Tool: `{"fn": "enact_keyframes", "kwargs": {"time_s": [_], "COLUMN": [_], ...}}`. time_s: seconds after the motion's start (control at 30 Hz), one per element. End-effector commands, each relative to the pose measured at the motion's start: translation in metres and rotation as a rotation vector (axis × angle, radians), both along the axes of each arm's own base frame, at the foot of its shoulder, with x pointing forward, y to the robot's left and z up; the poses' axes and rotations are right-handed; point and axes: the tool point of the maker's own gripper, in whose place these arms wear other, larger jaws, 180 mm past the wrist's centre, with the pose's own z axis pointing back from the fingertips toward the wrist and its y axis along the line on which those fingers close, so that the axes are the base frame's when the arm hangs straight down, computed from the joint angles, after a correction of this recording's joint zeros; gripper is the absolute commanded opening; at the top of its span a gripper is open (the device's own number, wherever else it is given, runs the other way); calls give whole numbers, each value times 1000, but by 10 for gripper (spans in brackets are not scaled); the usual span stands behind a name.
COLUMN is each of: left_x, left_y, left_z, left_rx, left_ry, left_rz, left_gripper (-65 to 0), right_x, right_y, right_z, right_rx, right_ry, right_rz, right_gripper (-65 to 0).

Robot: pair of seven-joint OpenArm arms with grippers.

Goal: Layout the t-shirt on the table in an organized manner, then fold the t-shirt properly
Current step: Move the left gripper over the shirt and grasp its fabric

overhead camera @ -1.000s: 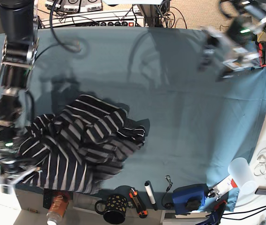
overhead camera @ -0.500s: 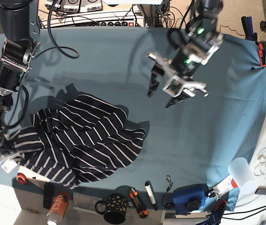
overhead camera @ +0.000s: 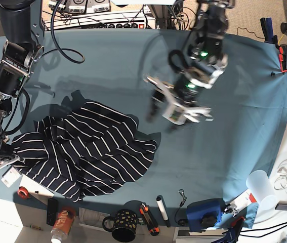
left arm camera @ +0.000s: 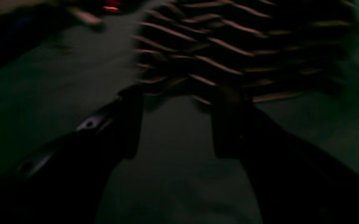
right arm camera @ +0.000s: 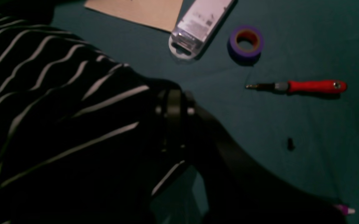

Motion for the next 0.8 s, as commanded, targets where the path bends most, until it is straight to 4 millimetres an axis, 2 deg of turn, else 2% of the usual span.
{"fn": "enact_keyframes", "kwargs": {"time_s": [0.0, 0.13, 0.2, 0.27, 0.4, 0.53, 0.6, 0.77], "left_x": [4, 9, 14, 18, 20, 20, 24, 40], "left_y": [-2, 5, 7, 5, -14, -45, -57, -77], "left_z": [4, -25, -31, -30, -16, -8, -11, -34], "left_rx": [-17, 5, 9, 9, 3, 5, 21, 151], "left_ry": [-18, 51, 65, 59, 23, -3, -4, 1], "left_rz": [-7, 29, 51, 43, -49, -127, -135, -174], "left_gripper": [-302, -302, -302, -302, -303, -303, -303, -303], "right_x": [7, 7, 7, 7, 7, 8, 8, 8], "right_y": [-10, -10, -10, -10, -11, -11, -11, -11], "right_z": [27, 27, 27, 27, 28, 29, 30, 30], "right_rx": [-25, -27, -26, -26, -29, -31, -31, -32], "right_ry": [-65, -63, -64, -65, -70, -77, -79, -79], "right_rz": [-12, -13, -13, -13, -13, -11, -11, -11], "right_gripper": [-650, -650, -650, -650, -650, -650, -650, -650]}}
